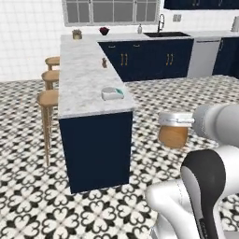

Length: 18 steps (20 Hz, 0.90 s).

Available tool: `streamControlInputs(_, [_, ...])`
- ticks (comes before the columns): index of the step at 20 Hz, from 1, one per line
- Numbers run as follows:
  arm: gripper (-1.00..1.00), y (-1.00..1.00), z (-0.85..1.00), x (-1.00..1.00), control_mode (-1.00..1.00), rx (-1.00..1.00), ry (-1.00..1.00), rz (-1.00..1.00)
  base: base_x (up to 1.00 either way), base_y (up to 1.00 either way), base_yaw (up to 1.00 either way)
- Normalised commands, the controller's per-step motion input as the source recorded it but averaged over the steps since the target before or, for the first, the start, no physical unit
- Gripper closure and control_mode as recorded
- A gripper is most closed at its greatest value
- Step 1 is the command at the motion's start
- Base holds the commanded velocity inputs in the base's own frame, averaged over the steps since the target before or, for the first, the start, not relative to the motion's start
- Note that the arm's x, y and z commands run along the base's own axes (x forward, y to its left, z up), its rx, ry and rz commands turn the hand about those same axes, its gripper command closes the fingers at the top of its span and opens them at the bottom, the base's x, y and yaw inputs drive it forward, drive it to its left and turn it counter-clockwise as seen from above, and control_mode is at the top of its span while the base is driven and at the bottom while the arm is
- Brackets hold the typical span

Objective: Pick the honey bottle and place it on the digital scale for weighing, and close the cabinet.

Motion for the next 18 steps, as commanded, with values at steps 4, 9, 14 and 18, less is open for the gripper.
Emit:
streamControlInputs(4, [1.0, 0.0, 0.0, 0.0, 1.0, 0.0, 0.0, 0.0, 1.0, -0.27, 0.22])
streamControlInputs(9, [1.0, 0.0, 0.0, 0.0, 1.0, 0.0, 0.0, 0.0, 1.0, -0.09, 0.01])
streamControlInputs(14, [1.0, 0.0, 0.0, 0.0, 1.0, 0.0, 0.0, 0.0, 1.0, 0.04, 0.0])
streamControlInputs(18, [1.0, 0.0, 0.0, 0.0, 1.0, 0.0, 0.0, 0.0, 1.0, 0.01, 0.0])
